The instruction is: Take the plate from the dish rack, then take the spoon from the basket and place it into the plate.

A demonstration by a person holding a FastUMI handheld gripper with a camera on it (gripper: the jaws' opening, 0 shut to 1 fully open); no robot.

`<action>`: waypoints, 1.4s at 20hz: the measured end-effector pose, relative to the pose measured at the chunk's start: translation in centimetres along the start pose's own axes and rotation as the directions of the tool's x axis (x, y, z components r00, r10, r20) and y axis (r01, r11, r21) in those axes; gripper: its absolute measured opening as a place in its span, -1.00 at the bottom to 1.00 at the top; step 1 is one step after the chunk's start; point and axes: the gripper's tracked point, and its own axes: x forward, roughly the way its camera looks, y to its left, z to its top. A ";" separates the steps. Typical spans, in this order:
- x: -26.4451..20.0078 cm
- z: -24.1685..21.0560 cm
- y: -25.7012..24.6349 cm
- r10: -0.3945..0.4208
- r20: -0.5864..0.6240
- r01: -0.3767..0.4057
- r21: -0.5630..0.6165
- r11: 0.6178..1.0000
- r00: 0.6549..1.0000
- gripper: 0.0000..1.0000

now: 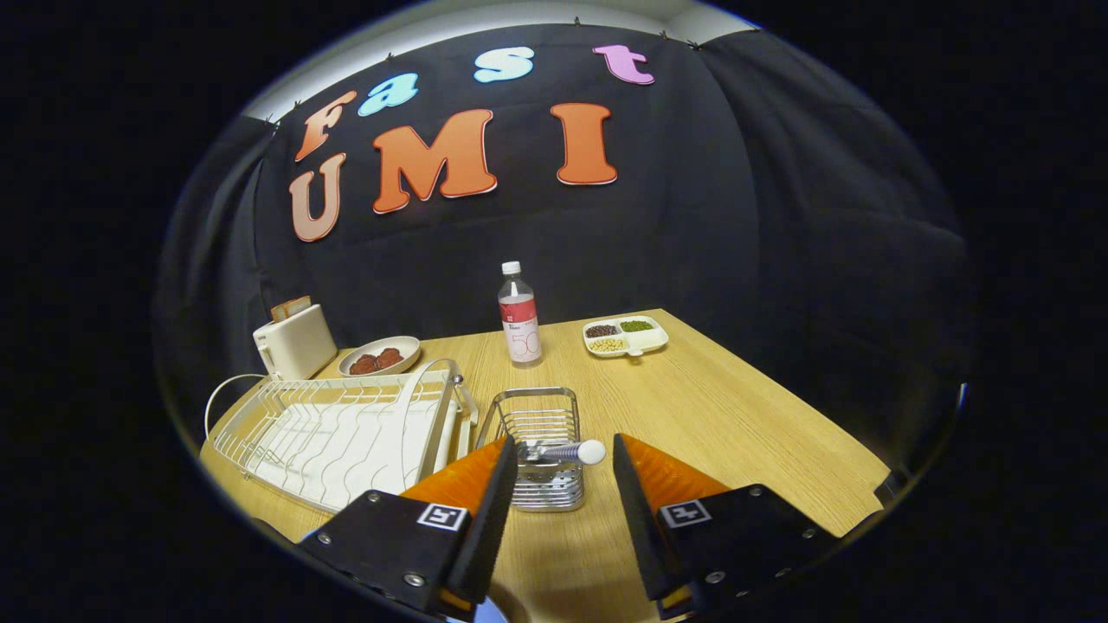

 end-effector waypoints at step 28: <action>-15.1 7.4 6.6 0.283 0.246 -0.292 0.003 0.956 0.927 -0.80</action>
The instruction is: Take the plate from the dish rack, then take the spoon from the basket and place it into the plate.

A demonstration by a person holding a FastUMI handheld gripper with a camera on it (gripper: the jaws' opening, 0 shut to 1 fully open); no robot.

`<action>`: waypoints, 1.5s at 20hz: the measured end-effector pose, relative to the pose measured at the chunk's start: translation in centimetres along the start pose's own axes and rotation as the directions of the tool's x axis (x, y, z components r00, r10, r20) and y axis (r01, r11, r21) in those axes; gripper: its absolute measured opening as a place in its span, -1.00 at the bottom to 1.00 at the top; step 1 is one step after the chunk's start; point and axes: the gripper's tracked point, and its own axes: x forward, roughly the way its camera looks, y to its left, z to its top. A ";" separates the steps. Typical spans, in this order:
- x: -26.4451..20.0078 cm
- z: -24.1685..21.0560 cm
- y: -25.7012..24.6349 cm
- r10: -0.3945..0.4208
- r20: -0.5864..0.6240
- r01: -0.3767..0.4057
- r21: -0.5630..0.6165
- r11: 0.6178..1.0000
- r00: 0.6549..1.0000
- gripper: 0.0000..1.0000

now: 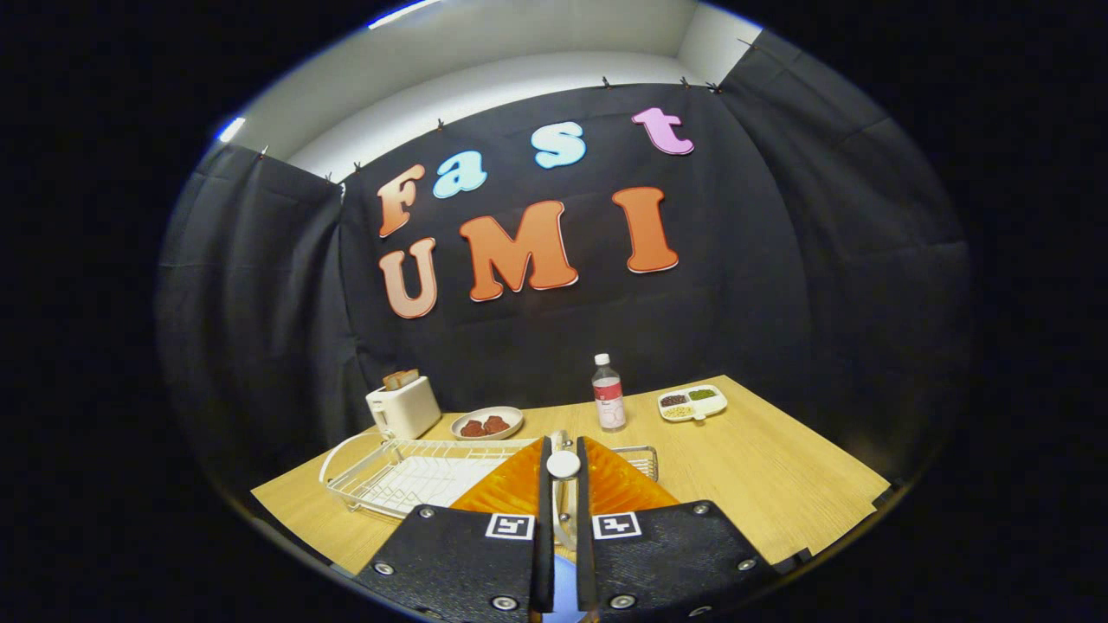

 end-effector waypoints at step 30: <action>-2.5 -14.9 4.2 0.347 -0.242 -0.329 0.111 0.938 0.906 -0.59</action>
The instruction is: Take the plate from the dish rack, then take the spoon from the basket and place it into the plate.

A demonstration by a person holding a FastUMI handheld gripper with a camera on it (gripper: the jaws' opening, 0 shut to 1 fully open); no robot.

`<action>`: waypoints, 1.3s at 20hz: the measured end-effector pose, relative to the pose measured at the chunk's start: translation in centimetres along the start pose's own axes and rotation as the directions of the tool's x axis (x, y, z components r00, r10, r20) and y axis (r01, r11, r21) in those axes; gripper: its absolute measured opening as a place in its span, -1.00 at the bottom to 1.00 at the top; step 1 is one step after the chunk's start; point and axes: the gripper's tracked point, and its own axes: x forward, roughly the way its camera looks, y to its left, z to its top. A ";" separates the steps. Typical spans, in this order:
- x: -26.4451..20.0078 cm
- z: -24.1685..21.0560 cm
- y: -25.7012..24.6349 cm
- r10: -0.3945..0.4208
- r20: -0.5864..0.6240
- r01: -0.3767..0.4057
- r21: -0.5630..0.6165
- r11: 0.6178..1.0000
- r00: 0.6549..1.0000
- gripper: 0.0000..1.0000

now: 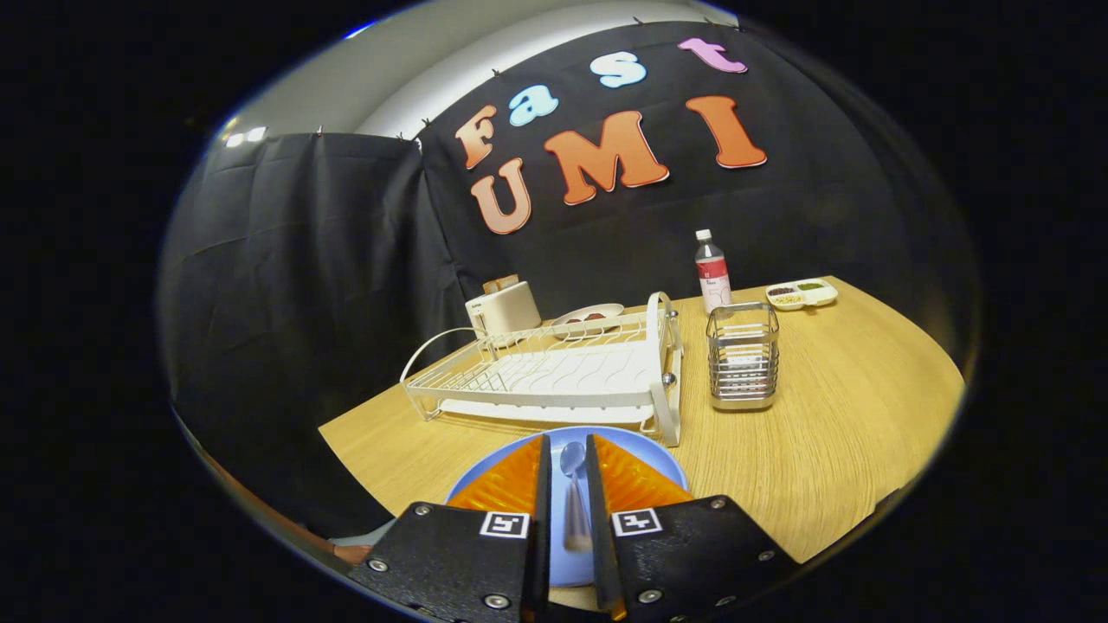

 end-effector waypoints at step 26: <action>0.8 17.1 -2.0 -0.252 0.406 0.329 -0.133 0.935 0.879 0.80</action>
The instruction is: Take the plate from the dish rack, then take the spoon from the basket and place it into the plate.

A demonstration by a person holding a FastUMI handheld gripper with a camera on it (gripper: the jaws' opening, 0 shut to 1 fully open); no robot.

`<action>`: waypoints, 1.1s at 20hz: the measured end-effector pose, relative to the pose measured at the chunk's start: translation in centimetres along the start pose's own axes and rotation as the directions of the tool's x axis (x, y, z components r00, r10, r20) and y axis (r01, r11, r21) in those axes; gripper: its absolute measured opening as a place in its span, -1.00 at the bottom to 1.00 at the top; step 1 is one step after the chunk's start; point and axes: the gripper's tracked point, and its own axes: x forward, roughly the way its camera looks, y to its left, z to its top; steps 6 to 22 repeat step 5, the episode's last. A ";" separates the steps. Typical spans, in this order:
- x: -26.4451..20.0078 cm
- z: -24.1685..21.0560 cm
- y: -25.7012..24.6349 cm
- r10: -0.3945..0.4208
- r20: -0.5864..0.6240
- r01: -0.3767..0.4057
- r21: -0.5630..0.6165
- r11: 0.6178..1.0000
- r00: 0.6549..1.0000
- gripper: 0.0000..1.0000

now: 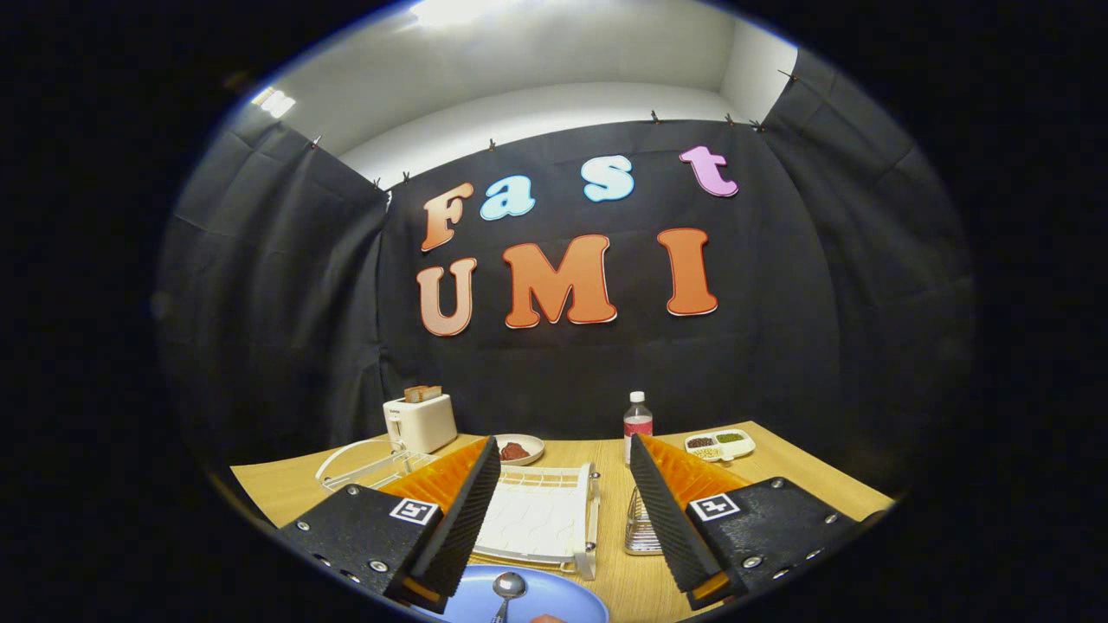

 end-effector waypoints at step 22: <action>1.4 1.2 0.6 -0.039 0.020 0.039 -0.009 0.999 0.999 0.81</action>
